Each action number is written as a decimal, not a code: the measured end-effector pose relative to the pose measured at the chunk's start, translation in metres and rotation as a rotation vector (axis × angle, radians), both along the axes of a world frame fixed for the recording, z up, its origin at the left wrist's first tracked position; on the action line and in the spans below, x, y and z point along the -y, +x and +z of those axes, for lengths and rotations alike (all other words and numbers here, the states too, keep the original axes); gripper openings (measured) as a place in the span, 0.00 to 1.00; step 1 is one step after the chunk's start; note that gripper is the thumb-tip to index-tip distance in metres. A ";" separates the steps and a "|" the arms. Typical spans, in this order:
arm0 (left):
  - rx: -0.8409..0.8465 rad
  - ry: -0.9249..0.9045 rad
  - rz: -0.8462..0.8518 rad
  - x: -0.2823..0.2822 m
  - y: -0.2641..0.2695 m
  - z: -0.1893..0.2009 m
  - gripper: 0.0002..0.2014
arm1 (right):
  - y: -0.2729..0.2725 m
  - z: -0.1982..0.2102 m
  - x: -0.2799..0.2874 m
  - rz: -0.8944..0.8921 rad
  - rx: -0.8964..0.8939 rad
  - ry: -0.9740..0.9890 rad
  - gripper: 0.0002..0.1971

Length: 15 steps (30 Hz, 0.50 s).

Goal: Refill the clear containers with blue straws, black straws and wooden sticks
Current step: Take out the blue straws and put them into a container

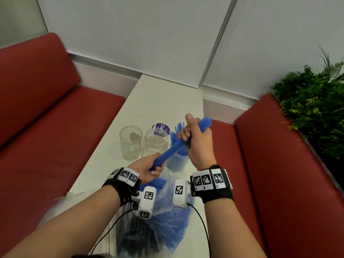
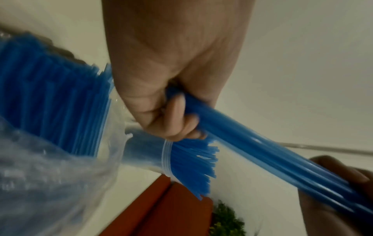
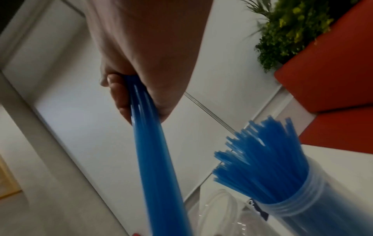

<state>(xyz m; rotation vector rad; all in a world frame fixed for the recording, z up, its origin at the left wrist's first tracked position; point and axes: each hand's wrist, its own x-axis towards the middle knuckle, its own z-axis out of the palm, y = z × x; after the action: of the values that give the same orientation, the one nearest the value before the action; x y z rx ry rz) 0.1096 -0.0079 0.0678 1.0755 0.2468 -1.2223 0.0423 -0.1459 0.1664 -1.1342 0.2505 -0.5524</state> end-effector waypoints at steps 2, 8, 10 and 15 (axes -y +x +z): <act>0.184 0.215 -0.038 -0.002 0.003 -0.009 0.08 | 0.002 -0.013 0.005 -0.040 -0.060 -0.033 0.22; 1.138 0.702 -0.627 -0.015 -0.002 -0.039 0.13 | 0.015 -0.029 0.031 -0.124 -0.243 -0.289 0.23; 1.278 0.719 -0.858 -0.013 -0.007 -0.044 0.12 | 0.022 -0.023 0.041 -0.165 -0.292 -0.372 0.23; 1.647 0.764 -1.223 -0.007 -0.021 -0.053 0.17 | 0.041 -0.005 0.067 -0.292 -0.291 -0.406 0.23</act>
<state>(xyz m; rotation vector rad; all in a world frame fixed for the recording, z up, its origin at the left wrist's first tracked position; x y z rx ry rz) 0.0891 -0.0007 0.0148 2.7260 -1.5194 -0.7468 0.0837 -0.2128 0.1614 -1.5881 0.5811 -0.7157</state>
